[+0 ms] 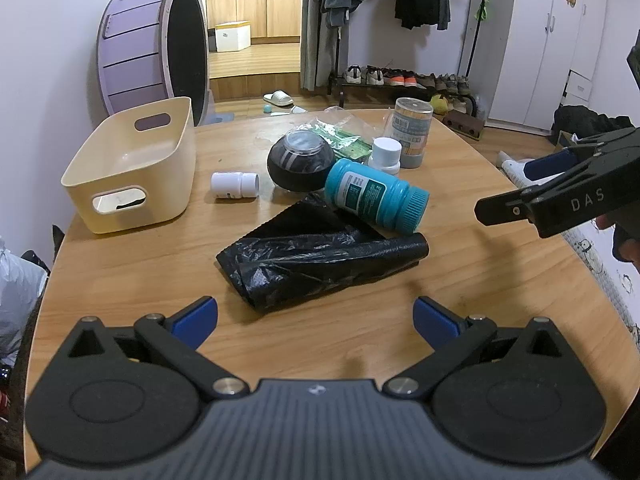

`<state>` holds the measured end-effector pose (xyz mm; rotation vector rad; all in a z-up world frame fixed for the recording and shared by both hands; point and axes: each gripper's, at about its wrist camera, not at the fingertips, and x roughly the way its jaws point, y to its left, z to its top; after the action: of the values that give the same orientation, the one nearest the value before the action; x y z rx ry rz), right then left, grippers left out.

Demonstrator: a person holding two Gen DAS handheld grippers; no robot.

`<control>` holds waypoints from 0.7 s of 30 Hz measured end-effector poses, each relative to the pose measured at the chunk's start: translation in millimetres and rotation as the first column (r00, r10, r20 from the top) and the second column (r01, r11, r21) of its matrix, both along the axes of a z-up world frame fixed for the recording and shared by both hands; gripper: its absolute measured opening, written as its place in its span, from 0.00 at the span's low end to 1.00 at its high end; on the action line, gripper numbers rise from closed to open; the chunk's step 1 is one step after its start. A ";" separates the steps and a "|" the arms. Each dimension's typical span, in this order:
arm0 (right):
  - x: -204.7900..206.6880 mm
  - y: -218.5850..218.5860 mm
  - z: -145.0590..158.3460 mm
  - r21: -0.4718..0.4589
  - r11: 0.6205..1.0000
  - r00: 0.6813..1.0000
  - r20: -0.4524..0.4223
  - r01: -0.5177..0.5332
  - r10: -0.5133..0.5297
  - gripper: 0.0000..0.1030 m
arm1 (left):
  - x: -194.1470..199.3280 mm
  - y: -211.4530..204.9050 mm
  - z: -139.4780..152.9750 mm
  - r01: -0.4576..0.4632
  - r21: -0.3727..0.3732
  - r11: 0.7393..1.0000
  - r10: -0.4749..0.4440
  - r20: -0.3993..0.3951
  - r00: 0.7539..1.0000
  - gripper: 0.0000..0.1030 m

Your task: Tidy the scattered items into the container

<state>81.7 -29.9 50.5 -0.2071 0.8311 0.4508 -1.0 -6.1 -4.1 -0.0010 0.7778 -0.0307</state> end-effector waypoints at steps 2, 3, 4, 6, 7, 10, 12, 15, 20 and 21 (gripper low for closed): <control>-0.1 0.2 0.2 0.001 1.000 1.000 0.001 0.000 0.000 1.00 | -0.2 0.1 0.1 0.000 0.000 1.000 0.000 0.001 1.000 1.00; 0.0 0.1 0.1 0.002 1.000 1.000 0.003 0.000 0.000 1.00 | -0.3 0.1 0.1 -0.002 0.000 1.000 0.002 0.002 1.000 1.00; 0.0 0.1 0.1 0.002 1.000 1.000 0.004 0.000 0.000 1.00 | -0.5 0.2 0.0 -0.003 0.000 1.000 0.003 0.003 1.000 1.00; 0.1 0.0 -0.1 0.004 1.000 1.000 0.008 -0.001 0.001 1.00 | -0.5 1.0 0.0 -0.009 0.000 1.000 0.009 0.006 1.000 1.00; 0.1 0.0 -0.2 0.005 1.000 1.000 0.009 -0.001 0.001 1.00 | -0.5 1.6 0.1 -0.012 0.000 1.000 0.012 0.008 1.000 1.00; 0.1 -0.4 -0.5 0.010 1.000 1.000 0.022 0.000 -0.001 1.00 | -0.3 4.2 0.4 -0.022 0.000 1.000 0.022 0.013 1.000 1.00; 0.3 -0.8 -0.8 0.015 1.000 0.999 0.041 0.003 -0.004 1.00 | -0.4 7.5 1.3 -0.032 -0.005 0.999 0.032 0.018 0.999 1.00; 1.2 -1.5 -3.3 0.044 0.999 0.998 0.059 -0.009 0.006 1.00 | -1.2 13.1 2.4 -0.045 -0.005 0.999 0.045 0.033 0.998 1.00; -1.6 5.7 -10.8 0.074 0.994 0.993 0.092 -0.084 0.077 1.00 | -3.5 22.7 3.7 -0.047 0.007 0.999 0.047 0.069 0.997 1.00; -2.7 8.2 -12.2 0.067 0.993 0.991 0.103 -0.095 0.088 1.00 | -4.3 24.2 3.8 -0.044 0.010 0.999 0.044 0.079 0.996 1.00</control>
<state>79.0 -21.7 38.3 -0.2009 0.7077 0.5514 -5.3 18.1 -0.2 -0.0056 0.6989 0.0157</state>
